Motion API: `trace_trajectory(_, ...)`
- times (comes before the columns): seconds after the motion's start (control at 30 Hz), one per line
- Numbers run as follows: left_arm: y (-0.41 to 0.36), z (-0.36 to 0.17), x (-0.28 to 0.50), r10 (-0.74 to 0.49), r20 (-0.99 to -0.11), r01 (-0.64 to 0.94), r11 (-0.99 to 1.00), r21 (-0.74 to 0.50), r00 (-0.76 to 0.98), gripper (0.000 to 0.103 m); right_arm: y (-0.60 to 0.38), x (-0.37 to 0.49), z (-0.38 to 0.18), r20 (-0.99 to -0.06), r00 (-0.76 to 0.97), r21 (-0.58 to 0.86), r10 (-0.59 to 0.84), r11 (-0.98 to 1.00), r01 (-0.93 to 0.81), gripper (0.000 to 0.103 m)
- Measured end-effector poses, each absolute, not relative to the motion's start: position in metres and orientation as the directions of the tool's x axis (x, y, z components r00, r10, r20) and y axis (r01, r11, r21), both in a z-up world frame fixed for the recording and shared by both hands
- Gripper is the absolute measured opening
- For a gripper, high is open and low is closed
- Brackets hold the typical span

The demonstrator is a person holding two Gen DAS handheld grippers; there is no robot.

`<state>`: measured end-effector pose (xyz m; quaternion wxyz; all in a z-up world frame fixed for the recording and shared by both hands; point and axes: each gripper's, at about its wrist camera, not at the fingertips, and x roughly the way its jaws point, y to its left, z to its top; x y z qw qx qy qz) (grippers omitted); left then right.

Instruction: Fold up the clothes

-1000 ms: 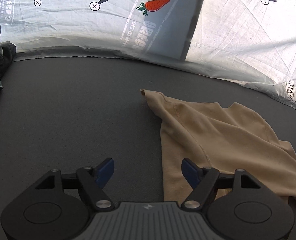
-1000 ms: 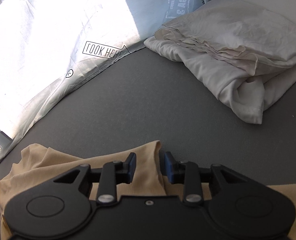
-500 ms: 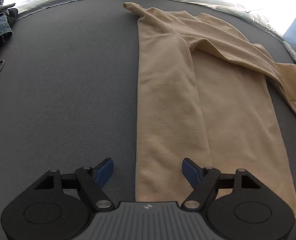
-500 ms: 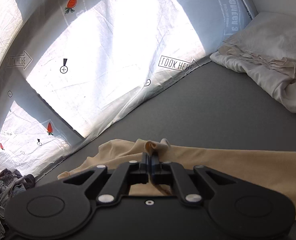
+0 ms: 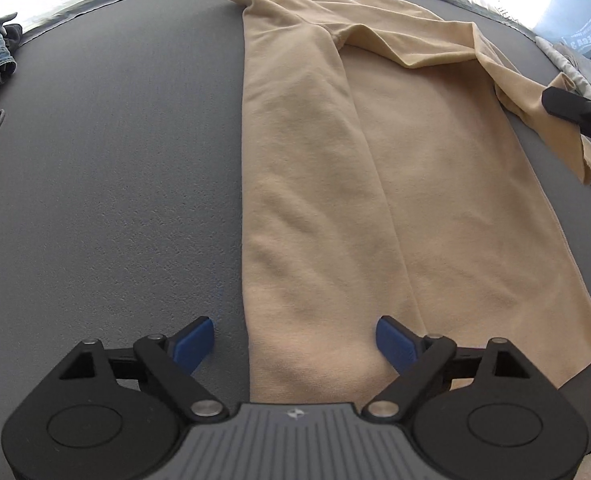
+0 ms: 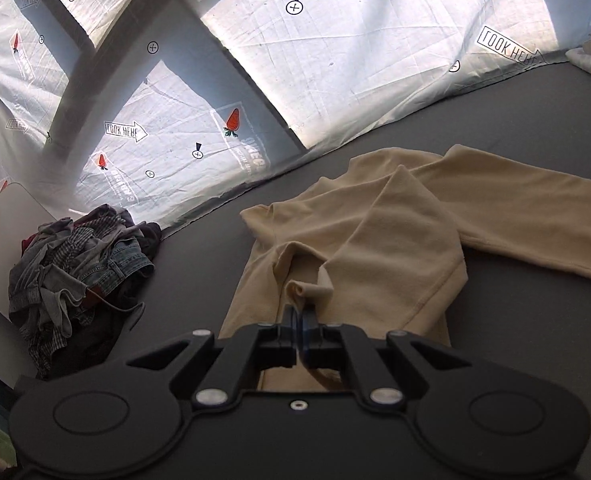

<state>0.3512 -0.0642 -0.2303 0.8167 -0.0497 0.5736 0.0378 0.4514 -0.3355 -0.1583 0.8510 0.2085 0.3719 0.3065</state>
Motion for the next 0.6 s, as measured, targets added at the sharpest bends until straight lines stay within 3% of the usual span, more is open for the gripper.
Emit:
trace_trajectory(0.4,-0.067,-0.236,0.339,-0.011,-0.935,-0.051,0.998,-0.031,0.354,0.103,-0.303,0.416,-0.157,-0.524,0.443,0.586,0.728,0.685,-0.433,0.003)
trace_trajectory(0.6,-0.067,-0.235,0.338,-0.014,-0.929,-0.038,0.999,-0.030,0.370,0.103,-0.289,0.400,-0.159,-0.525,0.389,0.604,0.757,0.654,-0.456,0.003)
